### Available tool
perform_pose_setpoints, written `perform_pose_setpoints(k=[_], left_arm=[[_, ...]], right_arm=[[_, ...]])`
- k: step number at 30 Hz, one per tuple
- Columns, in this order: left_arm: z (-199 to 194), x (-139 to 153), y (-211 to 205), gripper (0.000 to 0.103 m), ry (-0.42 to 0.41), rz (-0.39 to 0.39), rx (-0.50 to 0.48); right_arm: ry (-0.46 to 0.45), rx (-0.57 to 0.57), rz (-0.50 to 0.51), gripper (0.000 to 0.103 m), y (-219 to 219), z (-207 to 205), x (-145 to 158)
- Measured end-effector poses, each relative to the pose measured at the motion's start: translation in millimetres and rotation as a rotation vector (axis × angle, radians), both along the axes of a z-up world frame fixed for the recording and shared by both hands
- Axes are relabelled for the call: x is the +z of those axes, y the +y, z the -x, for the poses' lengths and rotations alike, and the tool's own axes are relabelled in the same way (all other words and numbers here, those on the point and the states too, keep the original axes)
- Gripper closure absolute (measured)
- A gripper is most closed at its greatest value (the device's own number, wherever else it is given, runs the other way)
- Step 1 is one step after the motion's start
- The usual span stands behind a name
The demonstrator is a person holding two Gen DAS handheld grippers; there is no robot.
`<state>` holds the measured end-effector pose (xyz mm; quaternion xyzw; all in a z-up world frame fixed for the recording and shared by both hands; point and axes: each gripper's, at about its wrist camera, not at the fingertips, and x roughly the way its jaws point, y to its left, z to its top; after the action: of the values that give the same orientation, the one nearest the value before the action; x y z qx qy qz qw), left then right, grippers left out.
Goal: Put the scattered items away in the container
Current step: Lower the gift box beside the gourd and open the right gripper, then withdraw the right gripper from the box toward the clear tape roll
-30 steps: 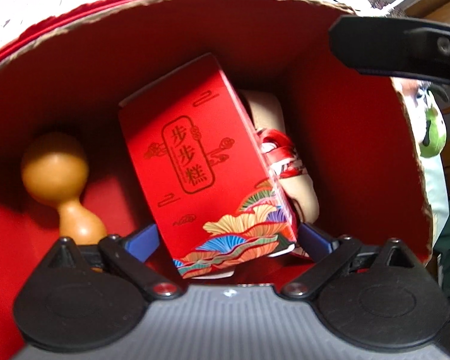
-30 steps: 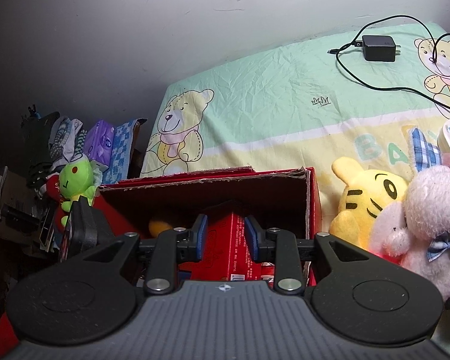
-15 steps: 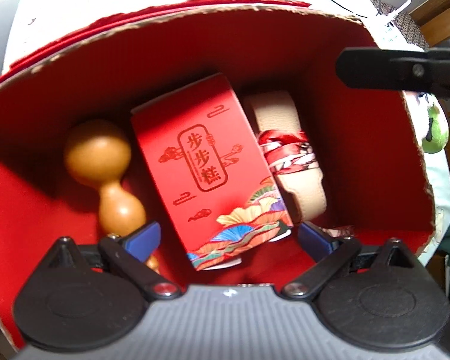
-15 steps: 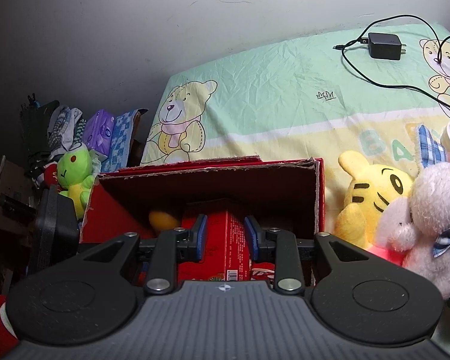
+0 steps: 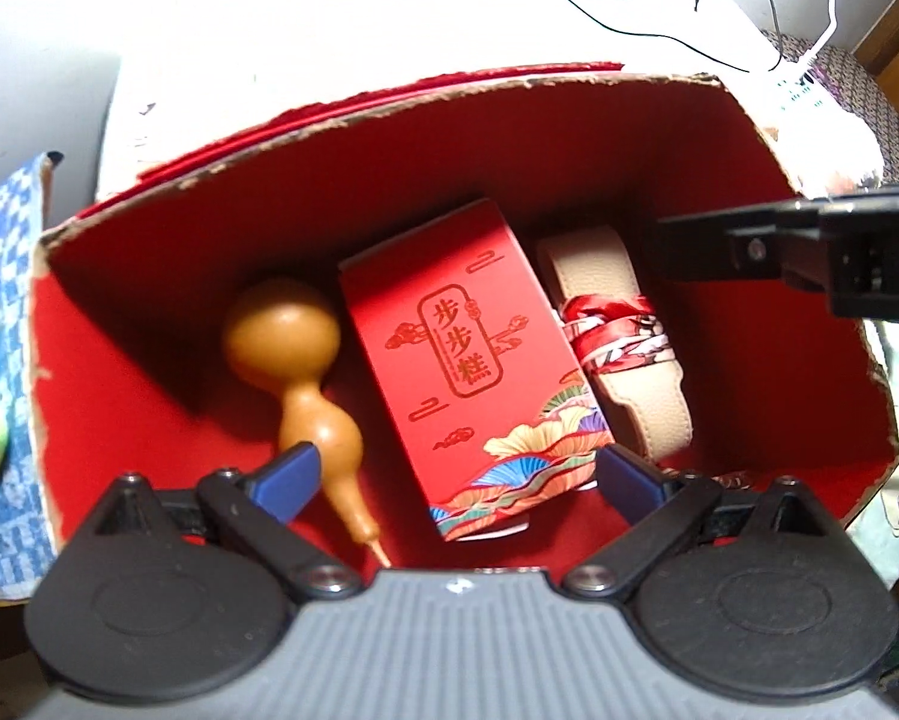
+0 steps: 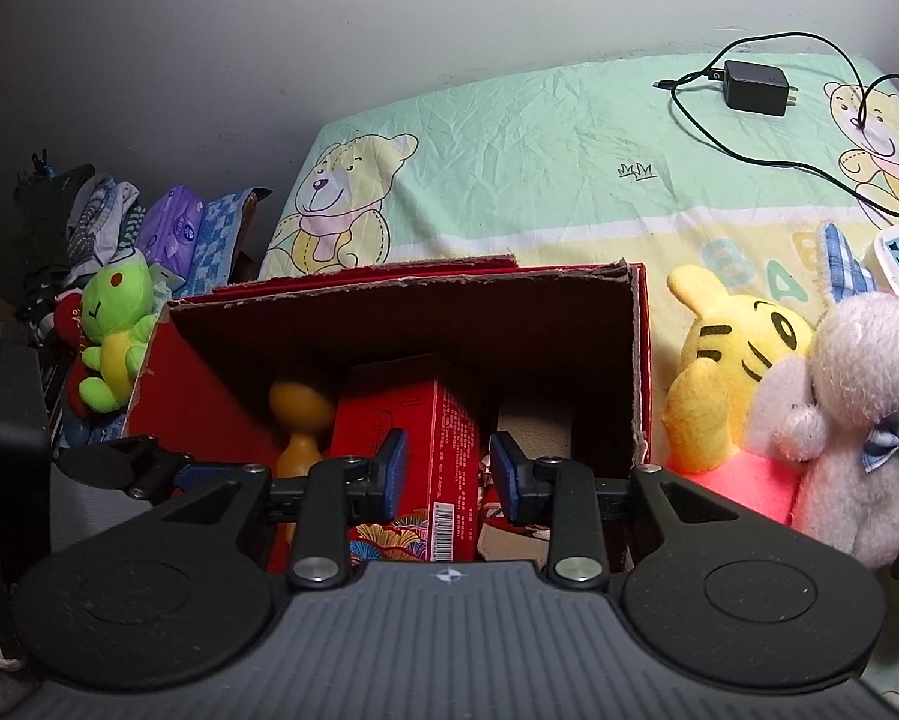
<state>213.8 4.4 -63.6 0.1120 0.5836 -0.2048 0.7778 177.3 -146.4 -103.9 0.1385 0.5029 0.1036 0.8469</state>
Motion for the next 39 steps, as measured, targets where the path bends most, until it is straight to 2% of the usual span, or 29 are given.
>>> perform_pose_setpoints(k=[10,16,22,31,39], left_arm=[[23.5,15.1,6.6,0.009,-0.139,-0.043,0.083],[37.2,26.1,13.4,0.010,-0.193,-0.064,0.175],[57.5,42.6,12.0,0.017,-0.253,-0.088,0.268],[95.2,67.8,5.0,0.016,-0.325,-0.088,0.359],[130.7,77.4,2.2,0.009,-0.364,-0.097,0.412]], right_arm=[[-0.005,-0.026,0.034,0.065,7.8,21.8,-1.3],[-0.030,-0.006,0.020,0.065,9.0,32.5,2.3],[-0.068,0.024,0.018,0.065,10.1,51.6,12.6],[-0.142,0.061,0.026,0.065,3.5,83.7,29.0],[-0.180,0.065,-0.007,0.064,-0.9,112.9,29.6]])
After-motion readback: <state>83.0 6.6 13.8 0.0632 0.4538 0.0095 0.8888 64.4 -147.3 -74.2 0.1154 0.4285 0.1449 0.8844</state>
